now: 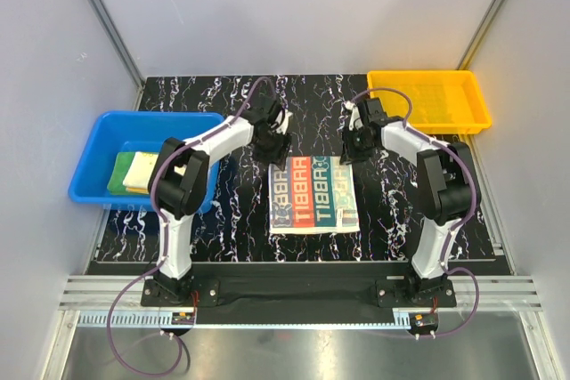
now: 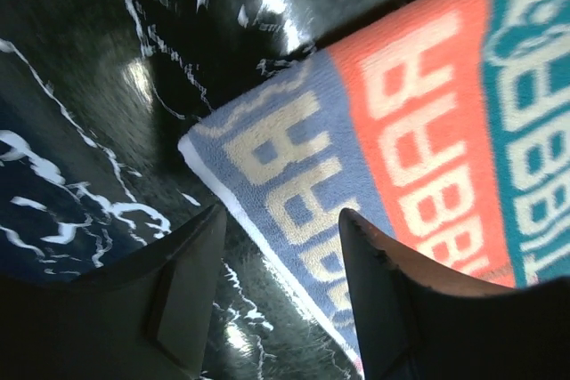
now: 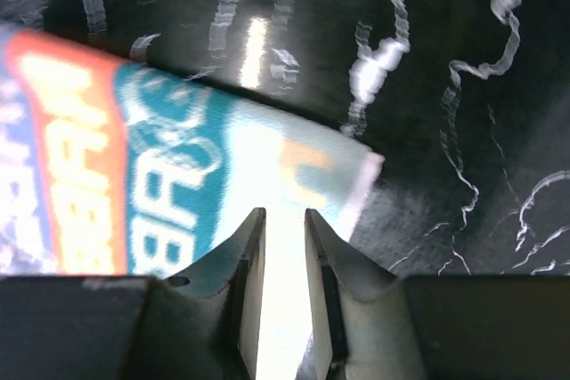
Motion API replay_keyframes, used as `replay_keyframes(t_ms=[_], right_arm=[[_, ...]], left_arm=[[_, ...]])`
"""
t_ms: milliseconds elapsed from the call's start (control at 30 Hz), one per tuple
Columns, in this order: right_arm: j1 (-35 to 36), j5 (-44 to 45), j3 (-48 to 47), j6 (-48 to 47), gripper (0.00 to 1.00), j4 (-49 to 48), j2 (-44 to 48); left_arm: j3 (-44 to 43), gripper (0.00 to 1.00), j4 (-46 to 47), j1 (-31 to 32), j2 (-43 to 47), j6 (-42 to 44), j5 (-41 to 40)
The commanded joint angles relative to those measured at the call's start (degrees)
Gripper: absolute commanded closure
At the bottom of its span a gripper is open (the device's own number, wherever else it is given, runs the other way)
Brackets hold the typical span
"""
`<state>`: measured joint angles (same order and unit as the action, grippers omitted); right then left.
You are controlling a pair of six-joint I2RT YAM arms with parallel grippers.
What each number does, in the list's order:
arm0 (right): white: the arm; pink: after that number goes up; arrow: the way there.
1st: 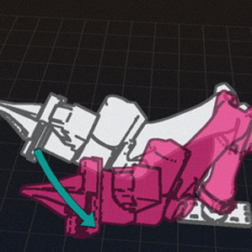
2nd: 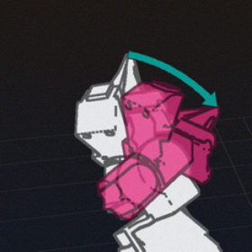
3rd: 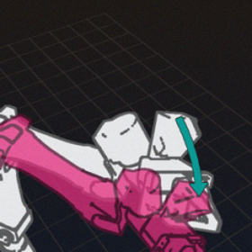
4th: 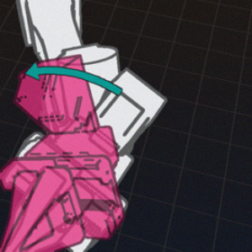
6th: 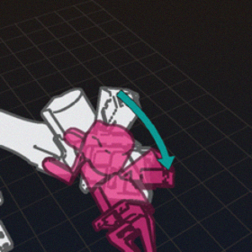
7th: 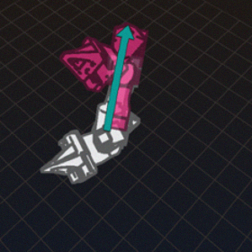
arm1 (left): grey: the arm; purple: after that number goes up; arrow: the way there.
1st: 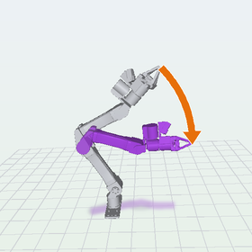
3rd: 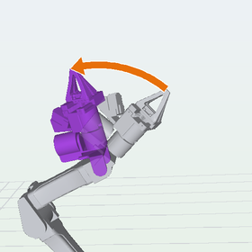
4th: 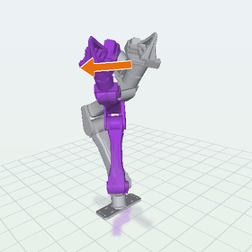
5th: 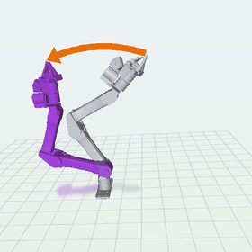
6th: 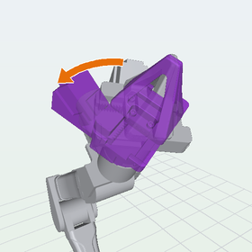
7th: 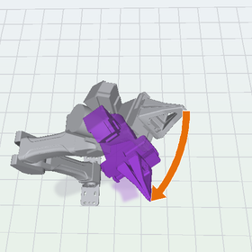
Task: Fold and stack the towels
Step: Fold the towel
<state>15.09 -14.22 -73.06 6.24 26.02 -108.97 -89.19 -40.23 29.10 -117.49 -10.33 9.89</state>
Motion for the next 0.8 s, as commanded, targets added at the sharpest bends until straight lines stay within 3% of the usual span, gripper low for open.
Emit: replay_keyframes(t_ms=[0, 133, 300, 567, 767], right_arm=[[-1.5, -8.2, -8.5, -10.6, 0.68, 7.3, -1.1], [-4.4, -11.4, -12.5, -15.5, 0.63, 10.7, -4.0], [-7.2, -18.3, -16.0, -27.1, 0.48, 14.9, -7.0], [-10.6, -27.6, -25.9, -37.2, 0.51, 25.1, -17.6], [-10.6, -31.8, -29.9, -40.3, 0.53, 28.8, -21.3]], left_arm=[[-5.2, 0.41, -1.5, -1.3, 3.9, 10.0, 2.1], [-9.9, 0.43, -4.9, -3.8, -0.2, 14.1, 7.2], [-12.1, 0.43, -4.9, -4.8, -3.5, 18.4, 9.9], [-15.3, 0.48, -5.1, -6.3, -8.4, 20.7, 16.1], [-16.3, 0.51, -6.5, -6.3, -10.7, 22.8, 13.9]])
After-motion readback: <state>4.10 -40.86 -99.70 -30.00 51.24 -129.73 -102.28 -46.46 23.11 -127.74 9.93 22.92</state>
